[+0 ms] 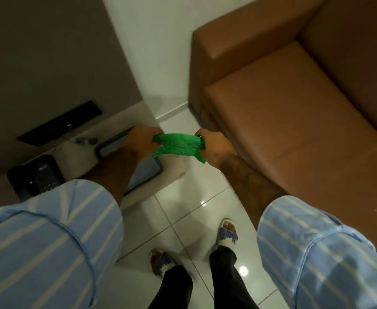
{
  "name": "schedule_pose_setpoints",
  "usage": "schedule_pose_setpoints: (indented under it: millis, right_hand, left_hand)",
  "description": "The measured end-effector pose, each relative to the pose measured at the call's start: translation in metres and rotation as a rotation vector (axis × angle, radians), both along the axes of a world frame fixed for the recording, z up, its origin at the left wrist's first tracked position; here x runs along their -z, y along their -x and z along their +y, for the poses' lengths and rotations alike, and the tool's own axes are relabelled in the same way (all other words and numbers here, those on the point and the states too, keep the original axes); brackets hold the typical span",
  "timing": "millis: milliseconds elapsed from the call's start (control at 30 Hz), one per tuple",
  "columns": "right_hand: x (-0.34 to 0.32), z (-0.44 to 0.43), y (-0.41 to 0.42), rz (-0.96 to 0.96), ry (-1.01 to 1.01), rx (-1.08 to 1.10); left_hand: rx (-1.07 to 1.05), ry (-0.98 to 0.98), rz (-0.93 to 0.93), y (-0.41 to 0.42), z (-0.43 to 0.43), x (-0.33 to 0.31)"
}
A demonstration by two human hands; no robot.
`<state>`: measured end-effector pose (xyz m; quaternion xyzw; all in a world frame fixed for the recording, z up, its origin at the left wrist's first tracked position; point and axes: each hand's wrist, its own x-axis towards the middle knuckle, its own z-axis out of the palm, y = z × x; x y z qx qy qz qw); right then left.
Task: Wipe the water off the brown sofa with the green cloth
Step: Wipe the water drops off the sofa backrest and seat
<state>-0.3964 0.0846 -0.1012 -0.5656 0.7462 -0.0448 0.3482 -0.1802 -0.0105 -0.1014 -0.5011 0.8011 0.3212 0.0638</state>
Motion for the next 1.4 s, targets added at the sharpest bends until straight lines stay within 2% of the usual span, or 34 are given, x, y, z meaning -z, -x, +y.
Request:
schedule_pose_setpoints:
  millis: [300, 600, 733, 933, 1067, 1200, 1267, 1333, 1400]
  right_hand:
    - [-0.037, 0.156, 0.172, 0.051, -0.003, 0.342]
    - [-0.069, 0.347, 0.359, 0.076, -0.032, 0.515]
    - [-0.072, 0.428, 0.448, 0.094, -0.033, 0.607]
    - [-0.056, 0.535, 0.553, 0.088, 0.093, 0.787]
    - [-0.051, 0.567, 0.602, 0.027, 0.35, 0.914]
    - [-0.053, 0.569, 0.651, 0.033, 0.416, 0.83]
    - [-0.057, 0.572, 0.684, 0.141, 0.481, 0.807]
    - [-0.066, 0.574, 0.727, 0.41, 0.589, 0.847]
    - [-0.079, 0.572, 0.777, 0.705, 0.566, 0.813]
  left_hand:
    - [0.325, 0.11, 0.131, 0.199, 0.096, -0.043]
    - [0.463, 0.077, 0.214, 0.423, 0.252, -0.078]
    - [0.407, 0.055, 0.292, 0.525, 0.32, -0.078]
    - [0.286, 0.048, 0.404, 0.663, 0.41, -0.059]
    - [0.213, 0.11, 0.504, 0.734, 0.443, -0.059]
    - [0.245, 0.211, 0.562, 0.793, 0.442, -0.073]
    - [0.274, 0.268, 0.562, 0.825, 0.433, -0.081]
    - [0.312, 0.341, 0.524, 0.855, 0.42, -0.088]
    - [0.317, 0.389, 0.495, 0.884, 0.406, -0.096]
